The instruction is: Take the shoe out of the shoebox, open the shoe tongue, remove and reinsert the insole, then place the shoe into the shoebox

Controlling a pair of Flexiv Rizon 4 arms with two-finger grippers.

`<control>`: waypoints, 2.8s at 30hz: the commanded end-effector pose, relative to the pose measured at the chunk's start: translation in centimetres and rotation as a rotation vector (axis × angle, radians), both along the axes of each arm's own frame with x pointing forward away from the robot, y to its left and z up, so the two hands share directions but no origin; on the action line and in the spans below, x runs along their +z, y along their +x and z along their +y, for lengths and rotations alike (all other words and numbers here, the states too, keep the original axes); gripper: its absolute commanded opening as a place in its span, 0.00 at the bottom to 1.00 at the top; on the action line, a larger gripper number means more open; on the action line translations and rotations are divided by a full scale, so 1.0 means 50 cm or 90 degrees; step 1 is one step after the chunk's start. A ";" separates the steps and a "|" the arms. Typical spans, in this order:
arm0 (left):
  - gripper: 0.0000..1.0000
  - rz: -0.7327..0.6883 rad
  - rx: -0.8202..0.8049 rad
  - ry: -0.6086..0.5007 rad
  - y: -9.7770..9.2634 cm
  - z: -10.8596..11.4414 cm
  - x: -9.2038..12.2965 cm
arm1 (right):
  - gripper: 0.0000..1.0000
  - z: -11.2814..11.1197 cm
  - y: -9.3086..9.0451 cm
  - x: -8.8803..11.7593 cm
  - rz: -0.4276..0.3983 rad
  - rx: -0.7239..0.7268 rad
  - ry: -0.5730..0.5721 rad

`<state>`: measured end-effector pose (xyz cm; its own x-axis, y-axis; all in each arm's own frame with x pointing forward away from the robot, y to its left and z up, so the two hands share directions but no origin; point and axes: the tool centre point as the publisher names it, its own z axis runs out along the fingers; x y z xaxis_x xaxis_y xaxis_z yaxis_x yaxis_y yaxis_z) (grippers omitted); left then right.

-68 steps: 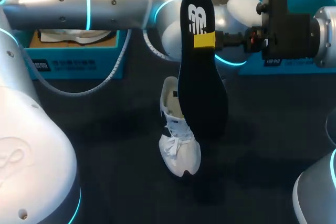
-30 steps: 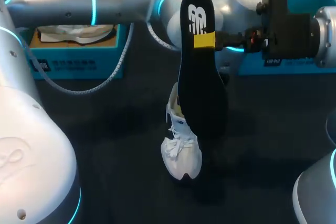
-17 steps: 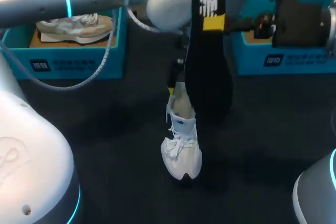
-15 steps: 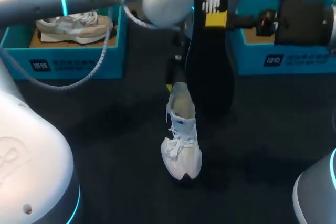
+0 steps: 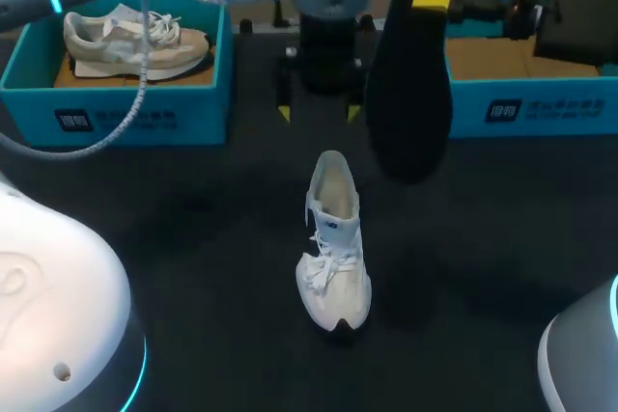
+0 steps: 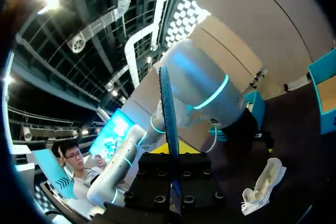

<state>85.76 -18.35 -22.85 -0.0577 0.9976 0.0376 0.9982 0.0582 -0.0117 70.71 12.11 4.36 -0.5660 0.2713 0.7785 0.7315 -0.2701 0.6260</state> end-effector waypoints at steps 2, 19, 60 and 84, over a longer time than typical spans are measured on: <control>1.00 -0.010 -0.006 -0.139 0.001 0.055 0.054 | 0.00 -0.002 0.038 -0.023 0.019 -0.010 0.002; 1.00 -0.039 -0.062 -0.337 -0.044 0.152 0.175 | 0.00 -0.027 0.143 -0.092 0.137 -0.066 0.131; 1.00 -0.133 -0.063 -0.627 -0.027 0.159 0.265 | 0.00 -0.006 0.265 -0.053 0.385 0.008 0.178; 1.00 -0.171 -0.038 -0.870 -0.033 0.107 0.344 | 0.00 0.100 0.331 -0.120 0.608 0.060 0.214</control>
